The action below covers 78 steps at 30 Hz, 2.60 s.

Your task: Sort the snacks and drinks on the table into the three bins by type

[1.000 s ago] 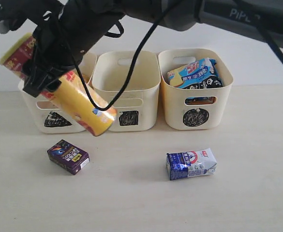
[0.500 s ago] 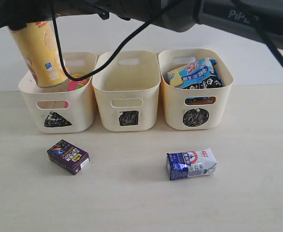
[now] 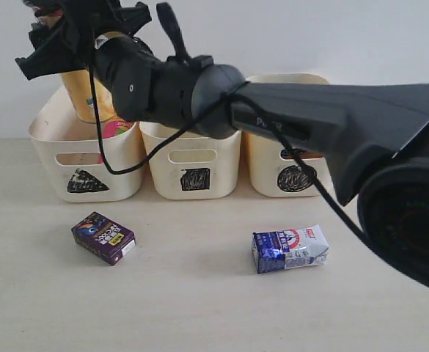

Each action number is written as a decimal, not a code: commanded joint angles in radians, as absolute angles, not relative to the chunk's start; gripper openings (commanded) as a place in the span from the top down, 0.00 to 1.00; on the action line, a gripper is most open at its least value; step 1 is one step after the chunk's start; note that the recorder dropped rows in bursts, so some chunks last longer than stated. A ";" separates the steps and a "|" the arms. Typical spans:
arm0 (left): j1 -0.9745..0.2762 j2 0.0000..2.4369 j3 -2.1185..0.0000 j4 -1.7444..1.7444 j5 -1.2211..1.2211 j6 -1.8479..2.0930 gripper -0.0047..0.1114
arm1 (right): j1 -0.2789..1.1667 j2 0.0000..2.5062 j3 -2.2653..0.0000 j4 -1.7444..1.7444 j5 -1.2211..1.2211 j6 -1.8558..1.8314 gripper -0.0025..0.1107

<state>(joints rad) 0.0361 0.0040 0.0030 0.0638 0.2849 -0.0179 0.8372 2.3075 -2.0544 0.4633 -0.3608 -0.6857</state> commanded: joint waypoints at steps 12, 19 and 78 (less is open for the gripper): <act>0.037 0.000 0.000 0.063 0.278 -0.027 0.92 | 0.836 2.443 -2.063 0.252 -0.637 -0.384 0.98; 0.037 0.000 0.000 0.063 0.278 -0.027 0.92 | 0.835 2.465 -2.066 0.256 -0.616 -0.364 0.51; 0.037 0.000 0.000 0.063 0.278 -0.027 0.92 | 0.835 2.083 -2.066 0.066 1.221 -0.446 0.98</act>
